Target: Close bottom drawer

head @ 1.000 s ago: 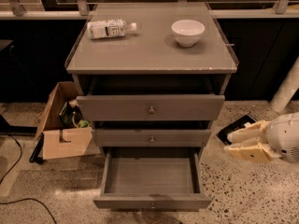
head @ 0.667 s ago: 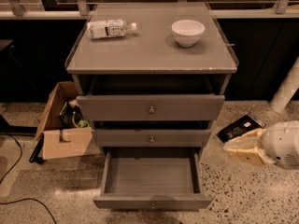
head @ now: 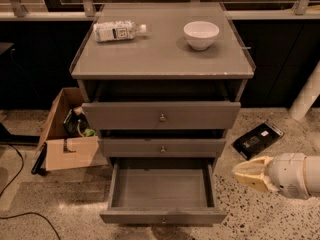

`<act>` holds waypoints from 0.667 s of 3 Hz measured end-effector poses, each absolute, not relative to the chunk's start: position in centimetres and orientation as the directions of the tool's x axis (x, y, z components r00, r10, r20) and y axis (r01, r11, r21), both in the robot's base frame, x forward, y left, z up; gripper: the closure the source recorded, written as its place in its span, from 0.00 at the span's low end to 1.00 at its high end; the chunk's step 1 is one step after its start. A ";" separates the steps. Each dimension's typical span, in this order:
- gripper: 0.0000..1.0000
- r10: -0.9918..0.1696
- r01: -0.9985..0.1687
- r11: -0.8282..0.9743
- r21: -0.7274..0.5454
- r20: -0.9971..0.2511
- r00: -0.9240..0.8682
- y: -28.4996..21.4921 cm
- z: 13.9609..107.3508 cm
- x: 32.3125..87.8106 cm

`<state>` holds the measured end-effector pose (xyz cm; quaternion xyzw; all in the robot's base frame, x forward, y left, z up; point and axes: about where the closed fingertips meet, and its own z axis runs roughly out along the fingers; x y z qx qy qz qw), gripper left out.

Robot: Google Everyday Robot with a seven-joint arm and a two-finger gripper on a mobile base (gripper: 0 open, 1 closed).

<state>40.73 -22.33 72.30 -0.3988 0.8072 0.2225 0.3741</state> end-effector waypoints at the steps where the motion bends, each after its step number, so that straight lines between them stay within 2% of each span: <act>1: 1.00 -0.478 -0.804 0.589 0.083 -0.767 -0.429 -22.5 69.6 40.6; 2: 1.00 -0.477 -0.798 0.592 0.110 -0.750 -0.458 -22.6 67.3 40.4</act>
Offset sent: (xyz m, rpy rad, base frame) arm -0.0052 -0.0072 -0.0742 -0.0079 0.1025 -0.0236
